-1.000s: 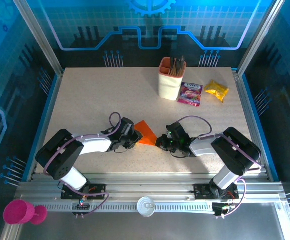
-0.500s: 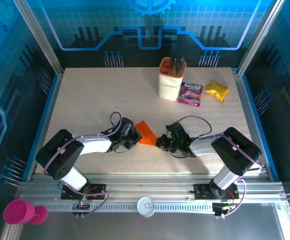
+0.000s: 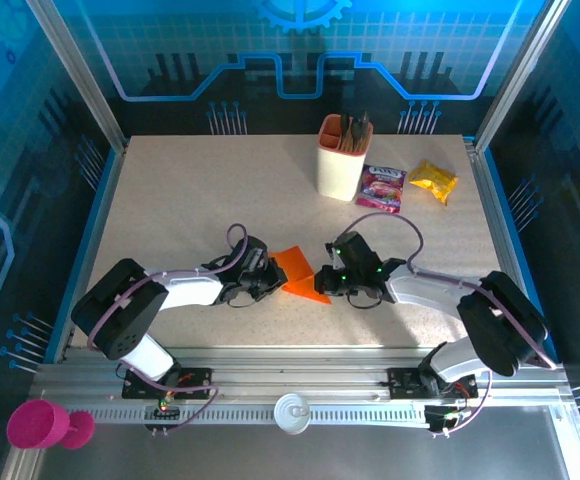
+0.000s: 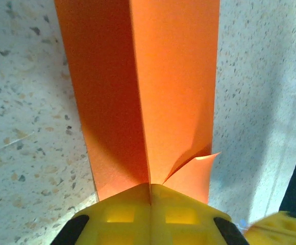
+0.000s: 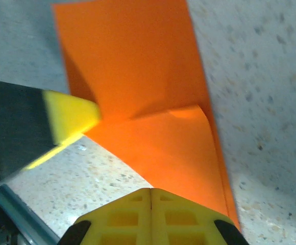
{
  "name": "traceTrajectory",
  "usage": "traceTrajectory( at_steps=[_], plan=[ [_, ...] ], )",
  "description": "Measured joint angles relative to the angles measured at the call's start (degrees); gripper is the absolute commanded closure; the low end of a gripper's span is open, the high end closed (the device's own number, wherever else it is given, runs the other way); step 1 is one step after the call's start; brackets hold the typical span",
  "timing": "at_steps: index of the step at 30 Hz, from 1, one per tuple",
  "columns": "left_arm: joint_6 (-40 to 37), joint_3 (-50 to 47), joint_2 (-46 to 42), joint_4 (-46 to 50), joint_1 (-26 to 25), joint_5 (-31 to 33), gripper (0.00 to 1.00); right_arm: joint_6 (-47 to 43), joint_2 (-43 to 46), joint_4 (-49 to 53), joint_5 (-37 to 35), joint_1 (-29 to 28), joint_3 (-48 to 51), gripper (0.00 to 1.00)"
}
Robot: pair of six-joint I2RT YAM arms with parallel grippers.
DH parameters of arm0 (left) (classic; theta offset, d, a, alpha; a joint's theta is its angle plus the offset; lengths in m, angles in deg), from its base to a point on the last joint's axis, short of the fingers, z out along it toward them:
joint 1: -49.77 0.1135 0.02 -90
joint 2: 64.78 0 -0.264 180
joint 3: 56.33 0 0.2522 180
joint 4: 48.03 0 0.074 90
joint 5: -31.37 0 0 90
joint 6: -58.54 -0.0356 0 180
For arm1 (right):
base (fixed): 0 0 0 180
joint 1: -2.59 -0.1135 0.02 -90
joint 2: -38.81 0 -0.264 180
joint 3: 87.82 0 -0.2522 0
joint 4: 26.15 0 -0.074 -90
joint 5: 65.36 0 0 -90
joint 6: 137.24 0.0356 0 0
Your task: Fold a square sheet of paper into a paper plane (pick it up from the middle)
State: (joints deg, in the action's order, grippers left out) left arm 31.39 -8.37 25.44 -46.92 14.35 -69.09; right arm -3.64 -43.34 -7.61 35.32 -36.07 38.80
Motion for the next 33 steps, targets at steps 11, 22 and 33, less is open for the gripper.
traceTrajectory(
  at_steps=[11, 22, 33],
  plan=[
    [-0.48, -1.40, -3.32, 2.34, 0.02, -0.57, 1.00, -5.53, -6.03, 2.84, 2.27, 0.39, -3.13, 1.00],
    [-0.76, -1.40, -3.72, 3.43, 0.02, -0.57, 1.00, -5.46, -12.70, -0.39, 3.76, -0.39, -3.13, 1.00],
    [-1.38, -1.40, -3.96, 4.17, 0.04, -0.55, 1.00, -5.29, -11.89, -1.27, 3.89, -1.62, -2.89, 1.00]
  ],
)
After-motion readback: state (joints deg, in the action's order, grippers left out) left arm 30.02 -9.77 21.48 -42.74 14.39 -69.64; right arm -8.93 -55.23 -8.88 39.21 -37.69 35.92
